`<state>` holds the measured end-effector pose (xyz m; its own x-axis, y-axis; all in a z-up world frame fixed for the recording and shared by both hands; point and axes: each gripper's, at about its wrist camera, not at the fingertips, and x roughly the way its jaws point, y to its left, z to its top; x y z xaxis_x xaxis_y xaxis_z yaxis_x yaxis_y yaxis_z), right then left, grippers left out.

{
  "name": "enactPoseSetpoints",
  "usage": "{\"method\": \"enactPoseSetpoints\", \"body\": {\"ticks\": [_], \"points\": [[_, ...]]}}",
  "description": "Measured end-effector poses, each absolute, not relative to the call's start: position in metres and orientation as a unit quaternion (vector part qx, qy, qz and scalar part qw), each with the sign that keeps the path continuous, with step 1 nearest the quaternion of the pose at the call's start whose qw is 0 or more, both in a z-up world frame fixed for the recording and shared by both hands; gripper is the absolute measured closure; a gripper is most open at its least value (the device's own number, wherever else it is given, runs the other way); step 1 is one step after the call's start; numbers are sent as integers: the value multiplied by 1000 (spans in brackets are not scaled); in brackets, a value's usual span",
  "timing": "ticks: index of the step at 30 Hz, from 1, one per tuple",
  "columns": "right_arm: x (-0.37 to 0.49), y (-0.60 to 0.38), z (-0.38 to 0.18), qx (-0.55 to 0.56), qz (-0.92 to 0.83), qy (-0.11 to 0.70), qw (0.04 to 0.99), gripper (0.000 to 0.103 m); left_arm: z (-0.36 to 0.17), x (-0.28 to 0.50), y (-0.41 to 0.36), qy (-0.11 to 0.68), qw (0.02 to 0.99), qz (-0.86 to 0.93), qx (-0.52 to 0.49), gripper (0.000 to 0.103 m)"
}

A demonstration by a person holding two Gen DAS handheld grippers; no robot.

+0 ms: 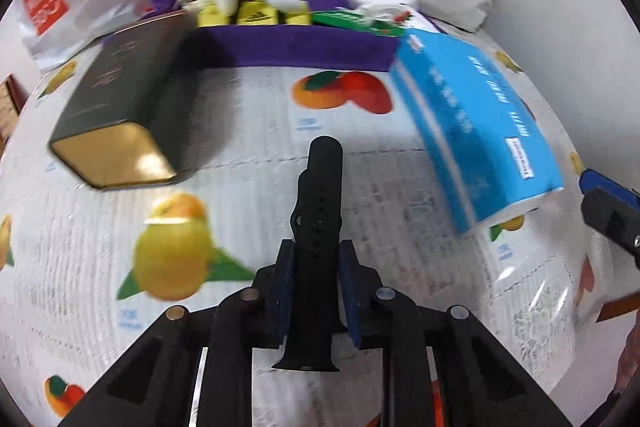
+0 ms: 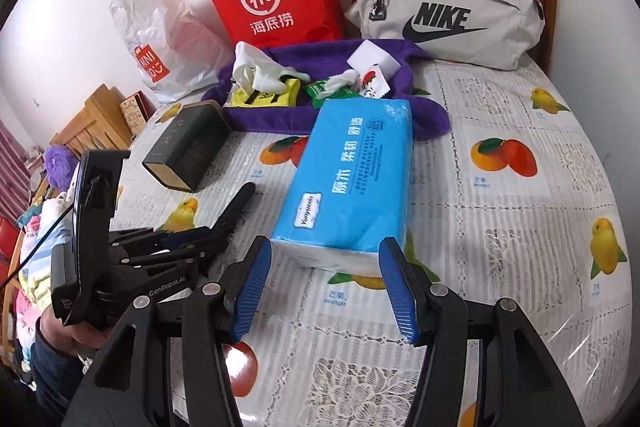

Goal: Organize soft objects
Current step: 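Reach down to the black strap and close the left tool on it, then lift the black strap with the left tool while the right tool grasps the second black strap piece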

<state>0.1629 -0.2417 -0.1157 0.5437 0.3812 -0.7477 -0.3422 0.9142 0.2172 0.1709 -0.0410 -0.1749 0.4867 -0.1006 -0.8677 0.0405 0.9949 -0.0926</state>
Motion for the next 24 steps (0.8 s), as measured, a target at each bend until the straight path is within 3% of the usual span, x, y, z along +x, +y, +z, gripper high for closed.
{"method": "enactPoseSetpoints", "body": {"ticks": [24], "points": [[144,-168,-129,-46,259,447,855,47,-153,132,31,485,871,-20,-72,83]]}}
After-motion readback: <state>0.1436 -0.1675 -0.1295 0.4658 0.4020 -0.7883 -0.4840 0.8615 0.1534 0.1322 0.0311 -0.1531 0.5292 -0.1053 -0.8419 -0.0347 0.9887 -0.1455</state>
